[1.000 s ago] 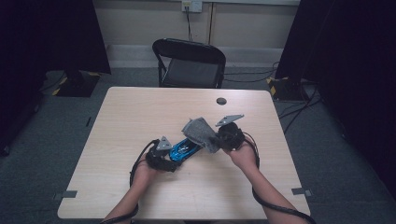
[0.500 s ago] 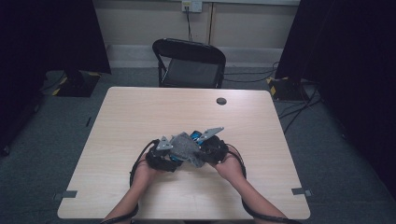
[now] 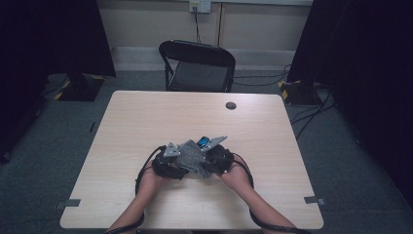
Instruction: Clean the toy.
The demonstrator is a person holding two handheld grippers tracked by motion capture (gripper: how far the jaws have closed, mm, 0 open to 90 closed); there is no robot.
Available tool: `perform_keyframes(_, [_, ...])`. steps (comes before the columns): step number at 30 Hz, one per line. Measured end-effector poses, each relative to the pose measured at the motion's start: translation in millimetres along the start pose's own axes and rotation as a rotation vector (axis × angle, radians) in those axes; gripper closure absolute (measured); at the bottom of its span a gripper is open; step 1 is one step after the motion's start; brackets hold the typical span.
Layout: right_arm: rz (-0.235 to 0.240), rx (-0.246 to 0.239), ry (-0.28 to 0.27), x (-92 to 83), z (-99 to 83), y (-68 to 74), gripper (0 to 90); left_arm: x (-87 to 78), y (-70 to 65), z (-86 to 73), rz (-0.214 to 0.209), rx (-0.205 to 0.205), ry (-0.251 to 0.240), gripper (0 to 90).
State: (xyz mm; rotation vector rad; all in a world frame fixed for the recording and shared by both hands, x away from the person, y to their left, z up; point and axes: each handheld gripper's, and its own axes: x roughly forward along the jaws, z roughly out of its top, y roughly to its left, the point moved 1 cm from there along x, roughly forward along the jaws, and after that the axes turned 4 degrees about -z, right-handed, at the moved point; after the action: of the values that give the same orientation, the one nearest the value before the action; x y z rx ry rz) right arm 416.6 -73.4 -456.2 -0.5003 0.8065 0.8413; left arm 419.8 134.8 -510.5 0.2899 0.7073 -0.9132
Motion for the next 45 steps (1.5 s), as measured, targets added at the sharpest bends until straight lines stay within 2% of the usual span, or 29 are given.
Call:
perform_keyframes(10, [-0.019, 0.037, -0.005, -1.3, -0.2, -11.3, 76.4, 0.1, -0.1, 0.0, -0.002, -0.003, 0.000, 23.0])
perform_keyframes(26, [-0.063, 0.110, -0.001, -2.7, -1.8, -38.6, 76.2, 0.2, -0.1, 0.0, -0.002, -0.003, -0.001, 23.1])
perform_keyframes(45, [-0.104, 0.151, 0.012, -5.5, -1.7, -57.1, 76.2, 0.2, -0.2, 0.0, -0.003, -0.003, -0.001, 23.1])
